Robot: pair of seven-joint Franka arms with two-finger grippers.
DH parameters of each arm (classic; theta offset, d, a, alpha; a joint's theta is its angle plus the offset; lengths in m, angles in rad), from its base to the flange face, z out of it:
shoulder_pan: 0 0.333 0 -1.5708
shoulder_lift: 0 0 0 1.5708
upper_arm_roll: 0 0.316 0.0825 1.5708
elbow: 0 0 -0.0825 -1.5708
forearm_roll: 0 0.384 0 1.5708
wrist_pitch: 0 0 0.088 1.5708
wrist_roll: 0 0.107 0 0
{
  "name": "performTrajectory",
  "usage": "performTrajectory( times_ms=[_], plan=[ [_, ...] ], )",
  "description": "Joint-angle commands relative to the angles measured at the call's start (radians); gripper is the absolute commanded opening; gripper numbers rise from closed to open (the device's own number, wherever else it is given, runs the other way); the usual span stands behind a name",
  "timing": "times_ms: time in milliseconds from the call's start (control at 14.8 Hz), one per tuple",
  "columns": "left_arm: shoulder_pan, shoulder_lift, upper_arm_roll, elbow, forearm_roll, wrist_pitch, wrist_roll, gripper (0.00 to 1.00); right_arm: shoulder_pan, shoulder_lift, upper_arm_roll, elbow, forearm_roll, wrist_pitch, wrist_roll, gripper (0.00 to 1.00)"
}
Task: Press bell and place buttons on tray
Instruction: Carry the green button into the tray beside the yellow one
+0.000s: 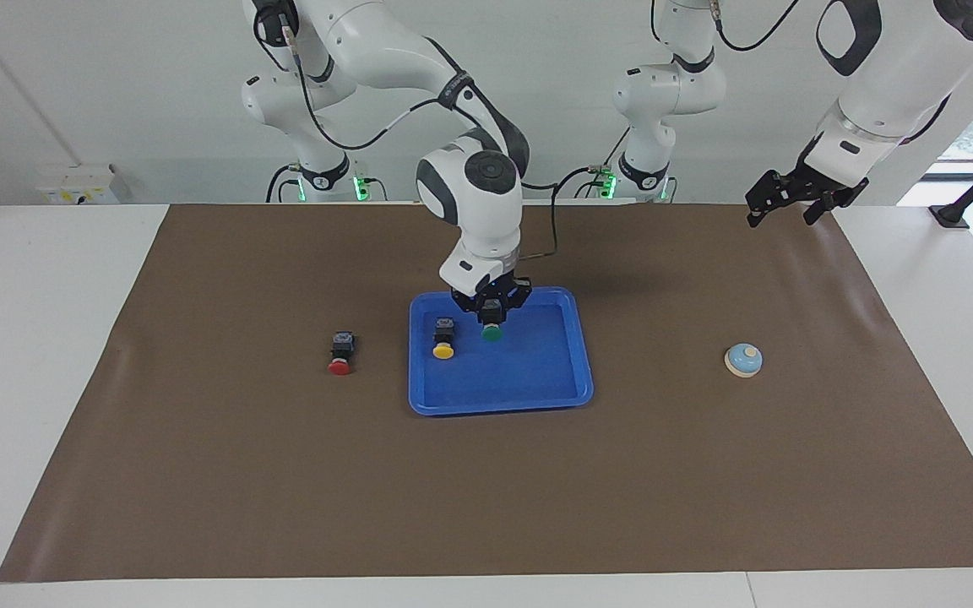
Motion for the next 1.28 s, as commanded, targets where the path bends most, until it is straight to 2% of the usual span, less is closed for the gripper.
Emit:
performTrajectory(
  times_ms=[0,405,742,810,945,1012,1080,1147,1215],
  plan=[
    [-0.002,-0.018,0.002,-0.007,0.009,-0.009,-0.004,1.00,-0.017,0.031,-0.002,-0.003,-0.001,0.035,-0.001,0.00],
    [-0.002,-0.018,0.002,-0.007,0.009,-0.009,-0.004,1.00,-0.029,0.023,0.000,-0.031,0.013,0.012,-0.115,0.00],
    [-0.002,-0.018,0.002,-0.007,0.009,-0.009,-0.004,1.00,-0.026,0.008,0.000,-0.084,0.027,0.026,-0.118,0.00],
    [-0.002,-0.018,0.002,-0.007,0.009,-0.009,-0.004,1.00,-0.026,0.008,0.000,-0.084,0.037,0.026,-0.112,0.11],
    [-0.002,-0.018,0.003,-0.007,0.009,-0.009,-0.004,1.00,-0.025,0.008,0.000,-0.084,0.061,0.026,-0.107,0.25],
    [-0.002,-0.018,0.002,-0.007,0.009,-0.009,-0.004,1.00,-0.020,0.006,0.000,-0.080,0.061,0.018,-0.102,0.41],
    [-0.002,-0.018,0.002,-0.007,0.009,-0.009,-0.004,1.00,-0.019,0.003,-0.002,-0.074,0.061,0.007,-0.099,0.91],
    [-0.002,-0.018,0.002,-0.007,0.009,-0.009,-0.004,1.00,-0.022,-0.012,-0.003,-0.071,0.061,0.000,-0.096,1.00],
    [-0.002,-0.018,0.002,-0.007,0.009,-0.009,-0.004,1.00,-0.028,-0.030,-0.009,-0.065,0.062,-0.020,-0.095,1.00]
  ],
)
